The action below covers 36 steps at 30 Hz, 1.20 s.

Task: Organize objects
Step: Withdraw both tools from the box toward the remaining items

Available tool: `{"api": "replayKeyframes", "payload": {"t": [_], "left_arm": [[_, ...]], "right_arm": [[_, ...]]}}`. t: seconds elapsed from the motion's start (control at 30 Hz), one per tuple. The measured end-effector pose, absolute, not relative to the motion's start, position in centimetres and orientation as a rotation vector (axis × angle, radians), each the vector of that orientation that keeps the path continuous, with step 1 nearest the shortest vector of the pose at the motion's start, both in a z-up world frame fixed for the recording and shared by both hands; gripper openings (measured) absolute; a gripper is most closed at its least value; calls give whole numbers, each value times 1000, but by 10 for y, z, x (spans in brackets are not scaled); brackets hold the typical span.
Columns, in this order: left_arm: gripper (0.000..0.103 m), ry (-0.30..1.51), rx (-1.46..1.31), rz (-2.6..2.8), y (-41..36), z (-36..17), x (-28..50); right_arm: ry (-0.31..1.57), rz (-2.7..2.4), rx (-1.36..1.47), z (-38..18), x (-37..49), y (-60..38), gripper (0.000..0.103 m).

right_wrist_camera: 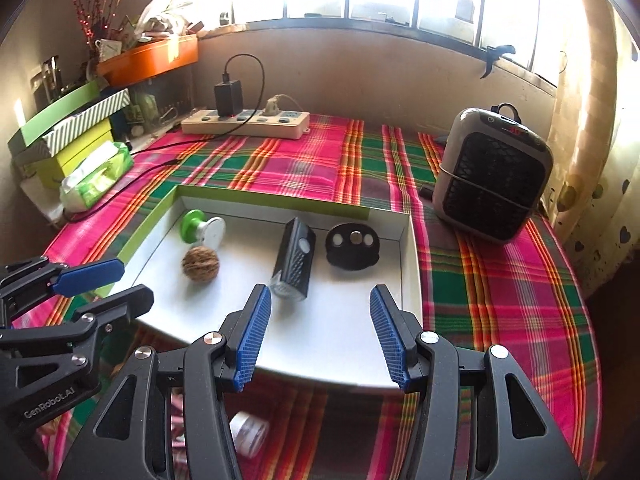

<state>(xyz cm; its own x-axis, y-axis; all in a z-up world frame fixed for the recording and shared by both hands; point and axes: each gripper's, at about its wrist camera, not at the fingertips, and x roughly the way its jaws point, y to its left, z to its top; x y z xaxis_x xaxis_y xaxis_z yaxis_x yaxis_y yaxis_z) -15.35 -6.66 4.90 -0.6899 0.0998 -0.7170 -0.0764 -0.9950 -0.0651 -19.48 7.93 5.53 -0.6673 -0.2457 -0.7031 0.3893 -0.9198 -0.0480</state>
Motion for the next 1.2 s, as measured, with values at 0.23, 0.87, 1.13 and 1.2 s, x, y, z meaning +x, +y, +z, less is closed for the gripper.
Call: {"api": "replayKeyframes", "payload": {"t": [0.23, 0.87, 1.13, 1.2], "left_arm": [[37, -39, -1179, 2811, -65, 51, -139], [38, -117, -1163, 2738, -74, 38, -100], [39, -136, -1187, 2666, -71, 28, -89], [39, -132, -1193, 2654, -69, 25, -88]], "right_arm": [[235, -2569, 1033, 55, -177, 82, 53], [140, -2575, 1069, 39, -139, 106, 53], [115, -2554, 1071, 33, -127, 112, 53], [104, -2551, 1075, 31, -125, 114, 53]]}}
